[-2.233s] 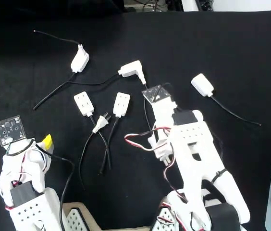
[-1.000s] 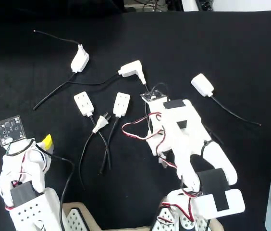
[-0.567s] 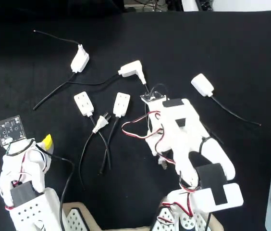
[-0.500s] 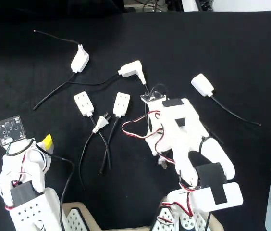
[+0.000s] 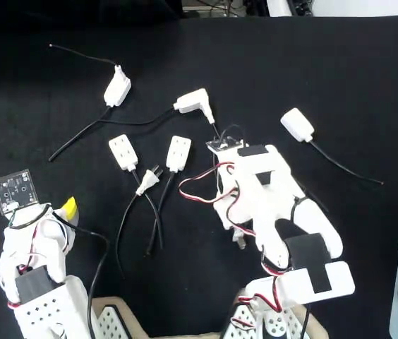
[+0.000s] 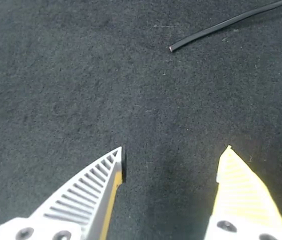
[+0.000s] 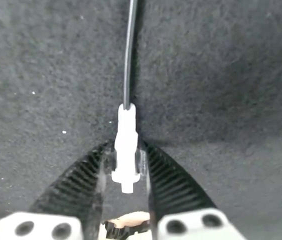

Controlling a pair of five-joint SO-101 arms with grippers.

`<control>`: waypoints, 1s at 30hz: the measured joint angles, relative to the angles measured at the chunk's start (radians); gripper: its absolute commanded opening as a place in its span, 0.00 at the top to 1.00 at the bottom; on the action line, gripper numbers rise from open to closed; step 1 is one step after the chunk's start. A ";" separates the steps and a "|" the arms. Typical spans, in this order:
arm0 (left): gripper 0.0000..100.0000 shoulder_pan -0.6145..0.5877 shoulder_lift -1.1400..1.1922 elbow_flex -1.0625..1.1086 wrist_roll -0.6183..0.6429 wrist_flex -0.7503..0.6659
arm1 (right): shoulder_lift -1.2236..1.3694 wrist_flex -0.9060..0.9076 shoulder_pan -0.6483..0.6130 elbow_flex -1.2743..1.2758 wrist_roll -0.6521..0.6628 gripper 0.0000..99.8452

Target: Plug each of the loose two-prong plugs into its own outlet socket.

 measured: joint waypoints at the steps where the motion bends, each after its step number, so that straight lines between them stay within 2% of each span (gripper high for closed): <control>1: 0.70 0.000 0.000 0.000 0.000 0.000 | 0.000 0.002 0.000 0.000 0.000 0.99; 7: 0.70 0.000 0.000 0.000 0.000 0.000 | -0.054 0.172 -0.002 -0.087 0.003 0.99; 16: 0.70 0.000 0.000 0.000 0.000 -0.002 | -0.488 0.387 -0.002 -0.215 0.003 0.99; 22: 0.70 0.025 0.000 0.000 0.000 -0.054 | -0.721 0.414 -0.002 -0.221 0.003 0.99; 26: 0.70 0.117 0.000 -0.008 0.000 -0.055 | -0.839 0.396 -0.078 -0.221 0.003 0.99; 30: 0.70 0.198 0.000 -0.075 0.061 -0.055 | -0.939 0.348 -0.221 -0.221 0.003 0.99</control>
